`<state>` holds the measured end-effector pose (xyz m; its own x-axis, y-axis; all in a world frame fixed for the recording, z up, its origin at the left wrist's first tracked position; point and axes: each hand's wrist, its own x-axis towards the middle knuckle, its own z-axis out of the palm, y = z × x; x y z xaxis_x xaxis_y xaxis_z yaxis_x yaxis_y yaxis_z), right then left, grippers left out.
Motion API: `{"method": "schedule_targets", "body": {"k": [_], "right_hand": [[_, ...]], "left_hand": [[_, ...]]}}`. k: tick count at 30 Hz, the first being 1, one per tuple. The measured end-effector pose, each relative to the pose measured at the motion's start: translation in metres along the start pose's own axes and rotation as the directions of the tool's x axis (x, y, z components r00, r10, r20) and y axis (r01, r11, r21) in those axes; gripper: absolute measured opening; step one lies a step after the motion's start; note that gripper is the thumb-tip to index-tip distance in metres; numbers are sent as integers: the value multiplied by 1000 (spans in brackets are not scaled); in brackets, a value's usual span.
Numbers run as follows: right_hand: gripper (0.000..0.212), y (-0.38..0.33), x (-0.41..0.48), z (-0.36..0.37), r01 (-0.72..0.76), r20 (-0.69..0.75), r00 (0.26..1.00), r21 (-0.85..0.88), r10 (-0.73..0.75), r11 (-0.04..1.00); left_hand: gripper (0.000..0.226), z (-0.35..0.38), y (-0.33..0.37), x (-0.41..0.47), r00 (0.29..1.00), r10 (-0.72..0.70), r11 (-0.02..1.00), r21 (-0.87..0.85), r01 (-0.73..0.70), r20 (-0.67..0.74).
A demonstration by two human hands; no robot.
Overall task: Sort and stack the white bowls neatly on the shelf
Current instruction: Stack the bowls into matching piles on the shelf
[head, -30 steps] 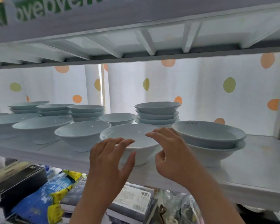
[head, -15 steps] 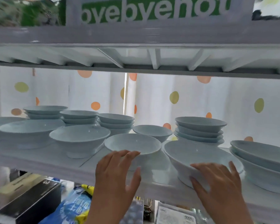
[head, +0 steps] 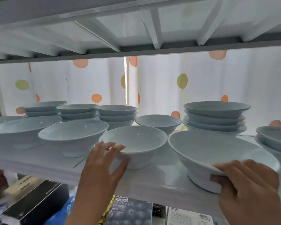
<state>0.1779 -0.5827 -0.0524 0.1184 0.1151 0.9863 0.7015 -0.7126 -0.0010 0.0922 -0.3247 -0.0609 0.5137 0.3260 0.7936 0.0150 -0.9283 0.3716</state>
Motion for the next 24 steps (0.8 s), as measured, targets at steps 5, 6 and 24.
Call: {"method": "schedule_targets", "body": {"k": [5,6,24], "right_hand": [[22,-4,10,-7,-5,-87,996,41,9,999],[23,-8,16,-10,7,-95,996,45,-3,999],[22,-88,75,66,11,86,996,300,-39,954]], "left_hand": [[17,16,-4,2,986,101,993,-53,-109,-134],[20,17,-5,3,980,117,989,-68,-129,-159],[28,21,-24,7,982,130,908,-382,-172,-134]]}}
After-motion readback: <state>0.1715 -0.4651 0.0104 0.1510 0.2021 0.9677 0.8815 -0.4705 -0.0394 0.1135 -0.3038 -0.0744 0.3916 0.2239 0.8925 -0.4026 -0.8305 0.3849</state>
